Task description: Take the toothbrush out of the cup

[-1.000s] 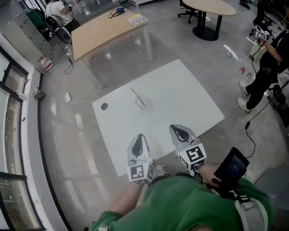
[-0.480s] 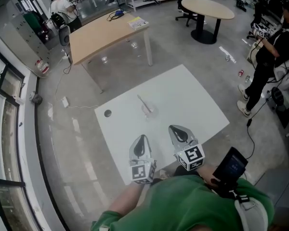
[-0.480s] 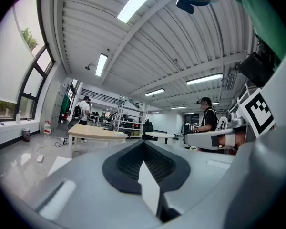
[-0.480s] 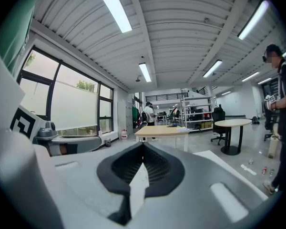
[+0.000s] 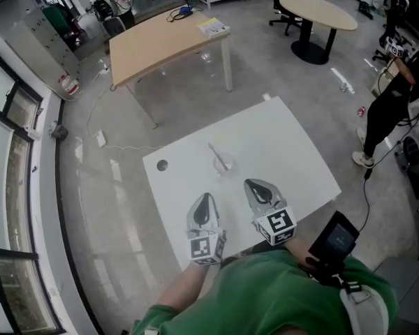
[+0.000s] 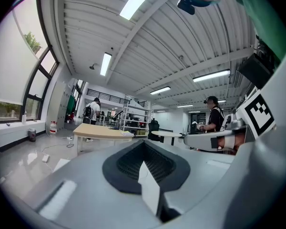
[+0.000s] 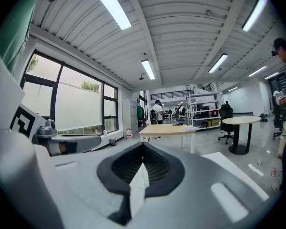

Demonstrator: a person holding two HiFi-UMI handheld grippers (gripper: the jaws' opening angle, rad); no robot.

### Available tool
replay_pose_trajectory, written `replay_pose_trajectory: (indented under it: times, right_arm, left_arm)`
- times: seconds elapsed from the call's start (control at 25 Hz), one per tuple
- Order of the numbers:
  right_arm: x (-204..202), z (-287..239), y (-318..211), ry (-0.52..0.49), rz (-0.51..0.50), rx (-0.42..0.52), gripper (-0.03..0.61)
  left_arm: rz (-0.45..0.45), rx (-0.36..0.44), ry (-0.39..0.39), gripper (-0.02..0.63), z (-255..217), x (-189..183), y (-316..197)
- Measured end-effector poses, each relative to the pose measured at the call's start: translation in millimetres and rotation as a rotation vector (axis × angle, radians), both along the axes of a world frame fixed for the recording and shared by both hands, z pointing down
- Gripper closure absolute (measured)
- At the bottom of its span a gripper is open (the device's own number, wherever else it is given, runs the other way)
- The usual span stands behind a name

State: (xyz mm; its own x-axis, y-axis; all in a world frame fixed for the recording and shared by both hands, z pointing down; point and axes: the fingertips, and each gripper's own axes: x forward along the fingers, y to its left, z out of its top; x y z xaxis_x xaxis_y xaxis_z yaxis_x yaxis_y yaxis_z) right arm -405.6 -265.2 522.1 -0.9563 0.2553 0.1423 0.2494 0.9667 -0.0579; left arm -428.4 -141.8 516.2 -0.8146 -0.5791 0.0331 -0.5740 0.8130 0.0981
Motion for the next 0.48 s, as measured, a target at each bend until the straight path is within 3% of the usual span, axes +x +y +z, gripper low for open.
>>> replay_pose_trajectory:
  times: [0.48]
  right_arm:
    - [-68.4, 25.7, -14.9, 0.064, -0.119, -0.013, 0.575]
  left_arm:
    - [-0.101, -0.055, 0.102, 0.607, 26.9, -54.1, -17.3]
